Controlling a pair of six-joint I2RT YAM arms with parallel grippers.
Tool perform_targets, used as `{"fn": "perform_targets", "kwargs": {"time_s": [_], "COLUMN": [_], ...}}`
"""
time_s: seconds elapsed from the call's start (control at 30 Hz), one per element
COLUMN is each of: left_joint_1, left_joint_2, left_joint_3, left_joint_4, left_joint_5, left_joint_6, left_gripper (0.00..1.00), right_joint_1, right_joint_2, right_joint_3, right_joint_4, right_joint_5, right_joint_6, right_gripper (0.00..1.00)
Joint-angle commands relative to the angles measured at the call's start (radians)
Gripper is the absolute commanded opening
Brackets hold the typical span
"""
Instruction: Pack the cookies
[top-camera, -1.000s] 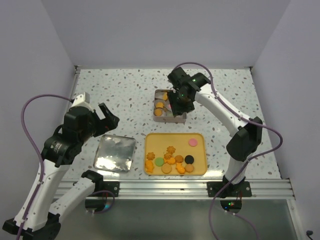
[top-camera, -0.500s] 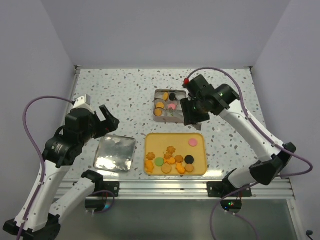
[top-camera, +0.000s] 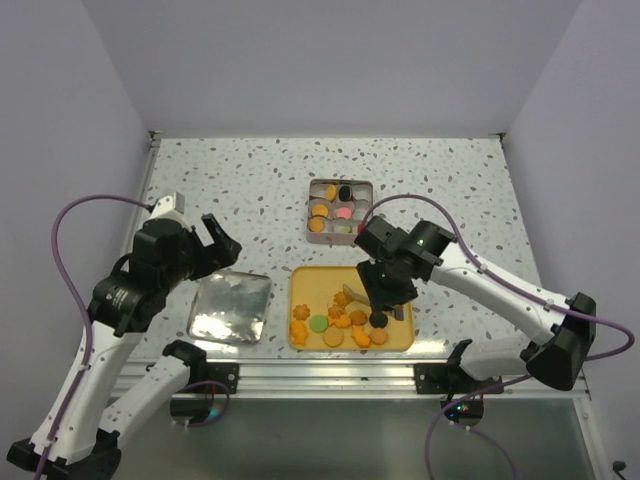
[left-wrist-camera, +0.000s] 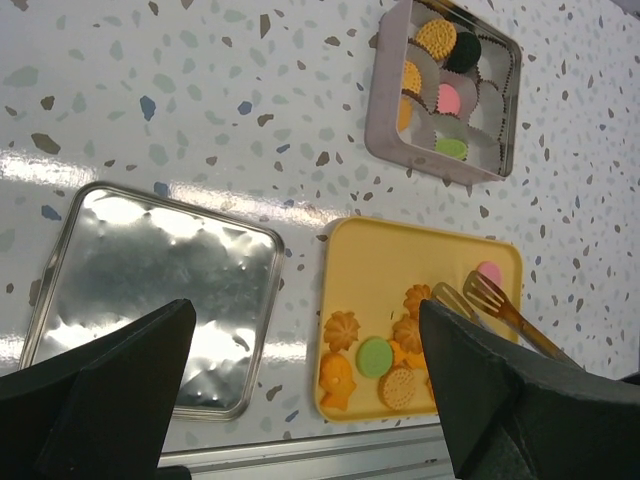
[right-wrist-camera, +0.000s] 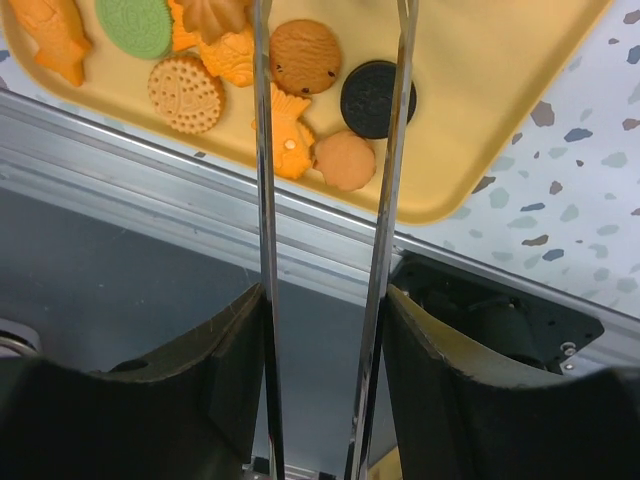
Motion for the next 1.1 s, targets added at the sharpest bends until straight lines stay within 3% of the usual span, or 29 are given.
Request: {"fn": "perform_targets", "kwargs": {"time_s": [0.0, 1.07], "left_joint_1": [-0.005, -0.003], "left_joint_2": [-0.02, -0.158], "left_joint_3": [-0.003, -0.008], "left_joint_4": [0.024, -0.107], "left_joint_5": [0.012, -0.03], "left_joint_6": [0.016, -0.04], "left_gripper": [1.0, 1.0], "right_joint_1": [0.01, 0.168], "right_joint_2": [-0.04, 0.116], "right_joint_3": [-0.004, 0.09], "right_joint_4": [0.059, 0.052], "right_joint_5": [-0.016, 0.018], "right_joint_6": [0.052, 0.083], "right_gripper": [0.5, 0.49]}}
